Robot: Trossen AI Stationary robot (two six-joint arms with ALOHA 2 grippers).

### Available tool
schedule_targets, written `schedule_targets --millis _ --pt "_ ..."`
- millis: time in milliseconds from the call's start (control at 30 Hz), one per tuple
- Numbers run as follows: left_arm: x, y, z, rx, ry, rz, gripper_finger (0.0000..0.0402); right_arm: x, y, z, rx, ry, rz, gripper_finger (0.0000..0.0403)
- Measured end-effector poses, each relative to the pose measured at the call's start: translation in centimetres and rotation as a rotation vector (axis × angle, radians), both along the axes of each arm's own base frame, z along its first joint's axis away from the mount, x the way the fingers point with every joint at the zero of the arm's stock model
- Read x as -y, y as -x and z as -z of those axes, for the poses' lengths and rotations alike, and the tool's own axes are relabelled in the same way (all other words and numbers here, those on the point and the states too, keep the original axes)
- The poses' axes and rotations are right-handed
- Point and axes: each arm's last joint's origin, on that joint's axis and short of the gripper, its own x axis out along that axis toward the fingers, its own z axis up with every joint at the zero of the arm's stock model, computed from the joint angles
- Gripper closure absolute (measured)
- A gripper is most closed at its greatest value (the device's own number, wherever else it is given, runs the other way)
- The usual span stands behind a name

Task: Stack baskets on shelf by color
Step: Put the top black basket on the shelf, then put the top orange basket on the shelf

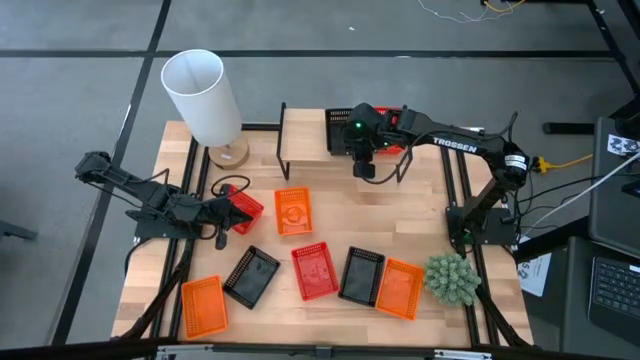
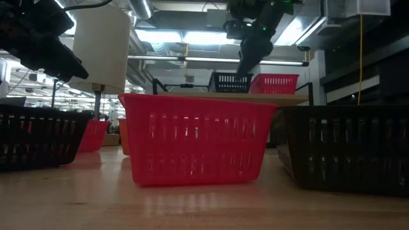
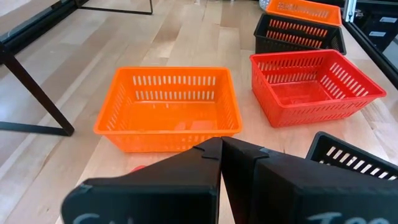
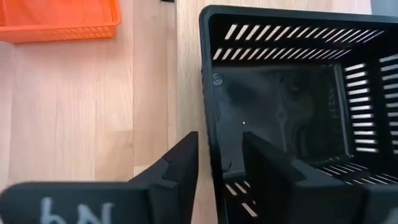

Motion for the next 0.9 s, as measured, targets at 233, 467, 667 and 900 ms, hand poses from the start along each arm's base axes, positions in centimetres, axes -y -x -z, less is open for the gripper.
schedule_targets --millis 233,467,667,900 --pt "0.0 0.0 0.0 0.000 0.000 0.000 0.0401 -0.7 -0.3 -2.4 0.053 -0.021 0.027 0.0258" --pt "0.0 0.0 0.0 0.000 0.004 -0.002 0.0401 -3.6 0.4 -5.9 0.031 -0.148 0.124 0.0257" --pt "0.0 0.0 0.0 0.001 0.005 -0.002 0.0401 -7.5 2.8 -5.8 -0.256 -0.423 0.056 0.0257" --pt "0.1 -0.2 -0.4 0.047 0.025 -0.003 0.0401 -11.7 4.1 -2.4 -0.480 -0.490 0.005 0.0257"
